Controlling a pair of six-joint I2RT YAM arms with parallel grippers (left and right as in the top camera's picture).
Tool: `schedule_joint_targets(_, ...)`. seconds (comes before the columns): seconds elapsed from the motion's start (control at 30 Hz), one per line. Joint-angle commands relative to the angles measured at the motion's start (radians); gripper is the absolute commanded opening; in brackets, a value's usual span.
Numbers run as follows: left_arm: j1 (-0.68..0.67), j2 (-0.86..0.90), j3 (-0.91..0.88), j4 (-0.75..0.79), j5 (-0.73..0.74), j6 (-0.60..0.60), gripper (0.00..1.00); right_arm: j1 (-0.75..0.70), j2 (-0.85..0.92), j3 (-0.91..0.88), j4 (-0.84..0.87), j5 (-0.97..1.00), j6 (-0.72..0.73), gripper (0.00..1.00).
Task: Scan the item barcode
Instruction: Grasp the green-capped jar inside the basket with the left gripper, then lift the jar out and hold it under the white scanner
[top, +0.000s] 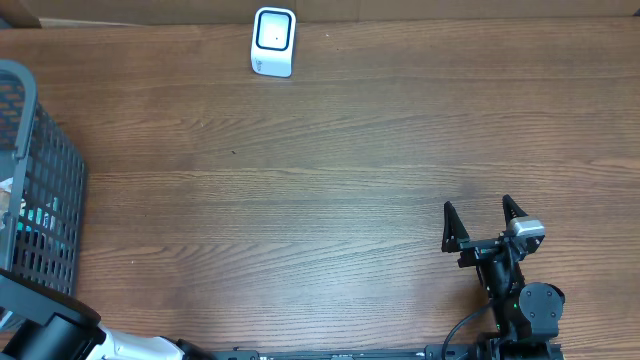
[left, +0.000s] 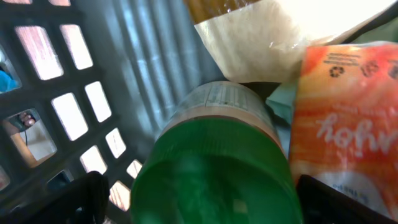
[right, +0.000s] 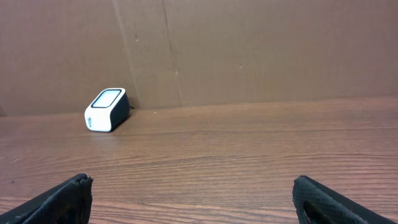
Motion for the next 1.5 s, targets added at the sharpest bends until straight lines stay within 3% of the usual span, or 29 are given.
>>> schedule_joint_targets(0.0,0.005,0.013,-0.042,0.022,-0.008,-0.029,0.95,0.006,-0.007,-0.011,0.004,0.010,0.001,1.00)
schedule_joint_targets(0.17,0.004,0.012,-0.044,0.032,-0.005,-0.029,0.84,0.006,-0.007,-0.011,0.004,0.010,0.001,1.00)
schedule_joint_targets(0.33,0.003,0.012,-0.041,0.031,-0.005,-0.028,0.64,0.006,-0.007,-0.011,0.004,0.010,0.001,1.00)
schedule_joint_targets(0.6,0.003,0.012,0.043,-0.034,-0.005,-0.028,0.59,0.006,-0.007,-0.011,0.004,0.010,0.001,1.00)
schedule_joint_targets(0.93,-0.015,0.012,0.505,-0.275,0.047,-0.028,0.58,0.006,-0.007,-0.010,0.004,0.010,0.001,1.00)
schedule_joint_targets(1.17,-0.072,0.011,0.946,-0.383,0.250,-0.028,0.57,0.006,-0.007,-0.011,0.004,0.010,0.001,1.00)
schedule_joint_targets(1.33,-0.194,-0.005,1.189,-0.458,0.306,-0.028,0.56,0.006,-0.007,-0.010,0.004,0.010,0.001,1.00)
schedule_joint_targets(1.47,-0.354,-0.039,1.243,-0.485,0.314,-0.008,0.56,0.006,-0.007,-0.010,0.004,0.010,0.001,1.00)
